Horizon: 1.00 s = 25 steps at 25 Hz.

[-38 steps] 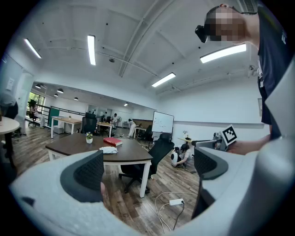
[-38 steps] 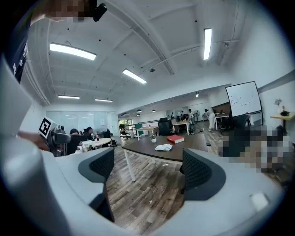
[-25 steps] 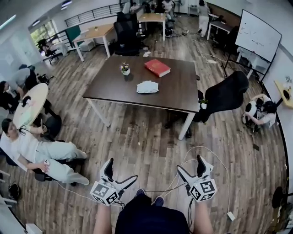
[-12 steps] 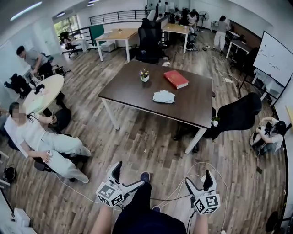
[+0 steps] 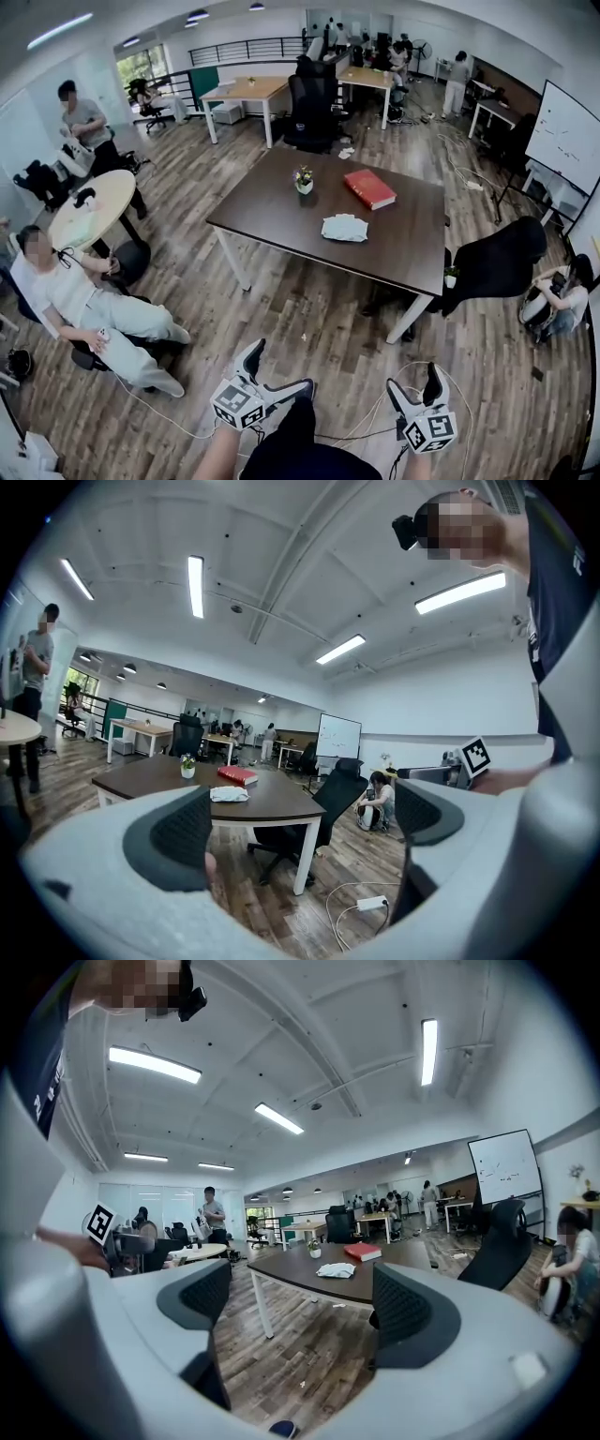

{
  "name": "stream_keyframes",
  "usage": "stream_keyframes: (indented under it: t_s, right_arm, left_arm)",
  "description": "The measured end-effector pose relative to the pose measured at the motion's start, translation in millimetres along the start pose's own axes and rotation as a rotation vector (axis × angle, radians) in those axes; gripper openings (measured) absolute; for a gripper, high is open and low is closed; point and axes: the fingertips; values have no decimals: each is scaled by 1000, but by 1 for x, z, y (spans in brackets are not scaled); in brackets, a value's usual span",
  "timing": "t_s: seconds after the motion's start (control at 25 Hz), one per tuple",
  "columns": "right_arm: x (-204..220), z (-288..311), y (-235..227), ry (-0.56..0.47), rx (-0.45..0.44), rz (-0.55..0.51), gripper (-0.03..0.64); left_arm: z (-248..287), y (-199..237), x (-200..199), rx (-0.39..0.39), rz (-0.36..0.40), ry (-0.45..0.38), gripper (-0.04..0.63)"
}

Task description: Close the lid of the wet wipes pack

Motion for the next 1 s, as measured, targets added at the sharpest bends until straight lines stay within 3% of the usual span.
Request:
stream_keyframes:
  t_s: [0.12, 0.44, 1.0]
  right_arm:
    - [-3, 12, -4, 2, 4, 11, 488]
    - [4, 48, -18, 16, -49, -1, 480]
    - [-3, 102, -34, 49, -53, -1, 476]
  left_arm:
    - [10, 8, -6, 10, -2, 7, 598]
    - [15, 28, 3, -64, -16, 14, 598]
    - [54, 63, 0, -71, -45, 23, 598]
Point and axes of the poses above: the fingertips, and each gripper's own axes: z forward along the fingers, y to its left, x out of its underside, and after that the axes turned 1 degree about -y, right-handed
